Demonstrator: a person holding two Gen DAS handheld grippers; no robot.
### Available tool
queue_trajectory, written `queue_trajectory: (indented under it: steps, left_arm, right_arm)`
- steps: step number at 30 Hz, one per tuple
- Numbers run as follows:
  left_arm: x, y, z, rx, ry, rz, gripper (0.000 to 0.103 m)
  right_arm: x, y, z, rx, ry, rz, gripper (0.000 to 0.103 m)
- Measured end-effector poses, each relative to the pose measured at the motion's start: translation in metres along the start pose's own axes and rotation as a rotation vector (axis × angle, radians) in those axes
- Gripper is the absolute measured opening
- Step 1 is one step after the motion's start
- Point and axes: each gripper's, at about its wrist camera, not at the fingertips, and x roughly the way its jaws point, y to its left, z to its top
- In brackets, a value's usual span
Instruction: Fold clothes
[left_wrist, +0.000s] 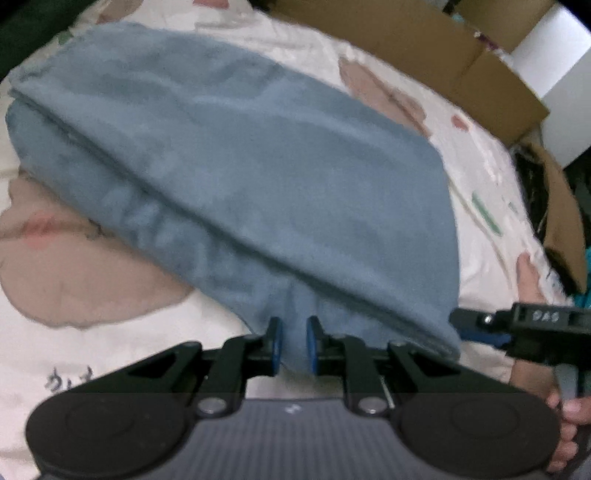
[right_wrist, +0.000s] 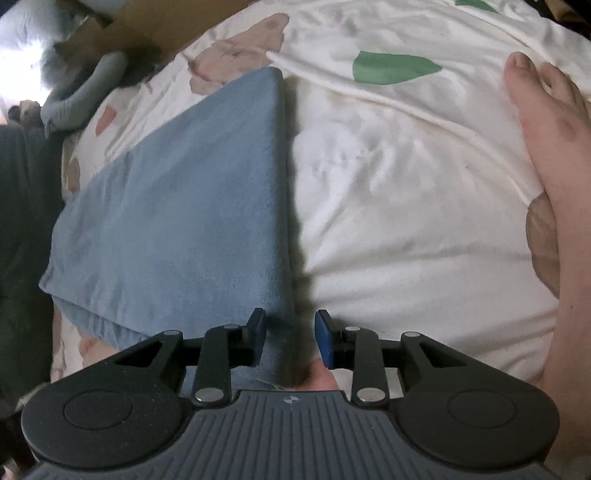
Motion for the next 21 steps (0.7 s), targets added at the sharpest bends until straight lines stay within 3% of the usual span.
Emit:
queue_trajectory:
  steps: [10, 14, 21]
  left_arm:
    - [0.005, 0.000, 0.002, -0.001, 0.037, 0.003, 0.017]
    - [-0.001, 0.001, 0.000, -0.005, 0.023, 0.005, 0.016]
    - [-0.013, 0.009, 0.011, 0.011, 0.001, 0.058, 0.017]
  right_arm:
    - [0.000, 0.011, 0.006, -0.053, 0.002, 0.021, 0.031]
    - [0.007, 0.005, 0.006, -0.003, 0.014, 0.046, 0.035]
    - [0.016, -0.011, 0.001, 0.142, 0.005, 0.162, 0.037]
